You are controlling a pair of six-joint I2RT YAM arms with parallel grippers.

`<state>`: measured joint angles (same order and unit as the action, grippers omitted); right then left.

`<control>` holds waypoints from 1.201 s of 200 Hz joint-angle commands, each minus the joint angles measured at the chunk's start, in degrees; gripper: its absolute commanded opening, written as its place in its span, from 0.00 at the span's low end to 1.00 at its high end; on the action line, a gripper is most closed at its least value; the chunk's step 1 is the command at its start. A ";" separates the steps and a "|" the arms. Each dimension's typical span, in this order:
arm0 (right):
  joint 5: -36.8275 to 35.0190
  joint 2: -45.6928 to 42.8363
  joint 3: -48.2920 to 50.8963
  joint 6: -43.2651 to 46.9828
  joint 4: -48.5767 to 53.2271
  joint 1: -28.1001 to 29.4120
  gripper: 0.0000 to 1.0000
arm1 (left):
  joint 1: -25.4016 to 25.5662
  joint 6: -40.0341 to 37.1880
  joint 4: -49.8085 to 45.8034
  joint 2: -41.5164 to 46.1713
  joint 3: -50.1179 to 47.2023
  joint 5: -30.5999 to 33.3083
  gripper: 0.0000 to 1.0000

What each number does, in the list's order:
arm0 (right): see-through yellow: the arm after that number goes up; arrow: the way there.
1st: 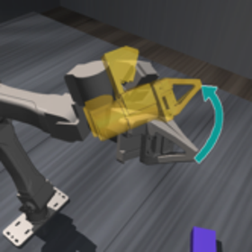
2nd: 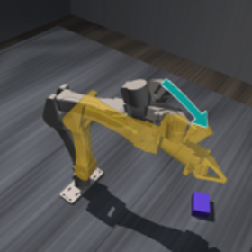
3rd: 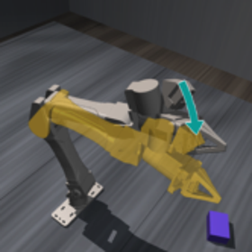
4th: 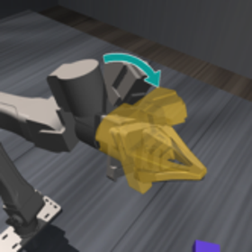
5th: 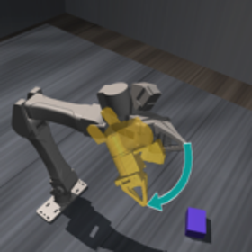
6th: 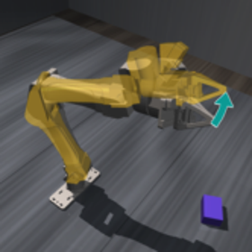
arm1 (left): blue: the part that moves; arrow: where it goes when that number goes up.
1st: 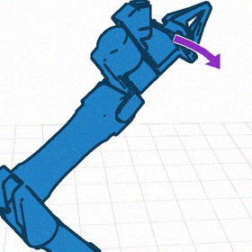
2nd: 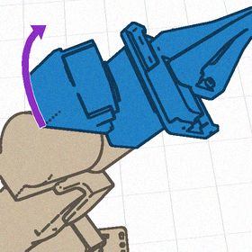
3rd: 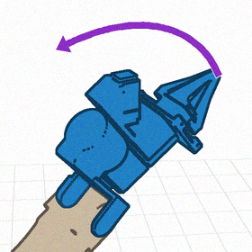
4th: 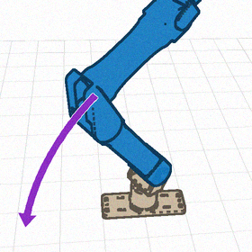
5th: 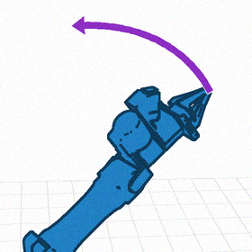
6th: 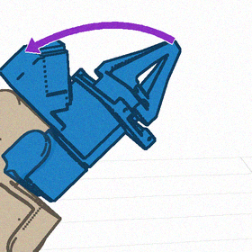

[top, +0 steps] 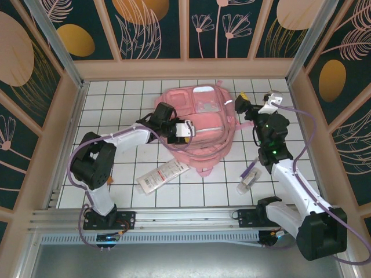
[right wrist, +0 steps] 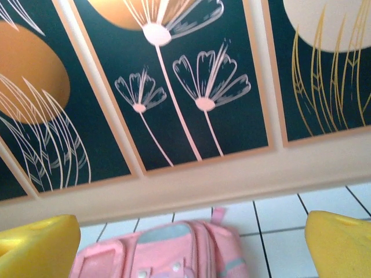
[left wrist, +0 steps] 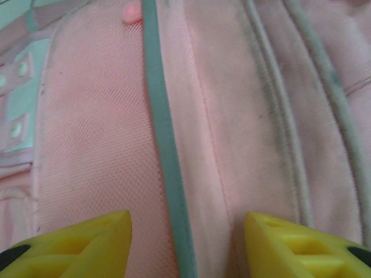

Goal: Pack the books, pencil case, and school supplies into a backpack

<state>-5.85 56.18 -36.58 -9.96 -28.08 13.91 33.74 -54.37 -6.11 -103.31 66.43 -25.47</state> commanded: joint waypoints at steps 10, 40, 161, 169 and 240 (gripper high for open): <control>0.94 0.13 0.89 0.09 0.19 -0.41 0.99 | 0.48 -0.08 -6.14 -1.02 2.25 -4.79 0.59; 2.26 1.51 1.27 0.07 0.23 -0.39 0.99 | 0.60 1.34 -4.34 -0.14 0.76 -5.43 0.63; 5.19 3.39 -0.82 0.55 3.38 1.37 0.99 | 2.50 7.45 3.35 2.49 -6.55 1.34 0.58; 5.15 3.57 -0.93 -0.05 3.59 1.49 0.99 | 2.52 12.78 5.92 2.28 -5.73 4.39 0.46; 5.14 3.61 -1.13 -2.47 5.92 2.67 0.99 | 2.48 25.79 15.04 1.06 -2.69 14.99 0.20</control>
<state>-0.36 60.45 -36.27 -11.49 -22.41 15.86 36.71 -33.17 1.85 -102.59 63.16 -15.00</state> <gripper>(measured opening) 0.992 0.226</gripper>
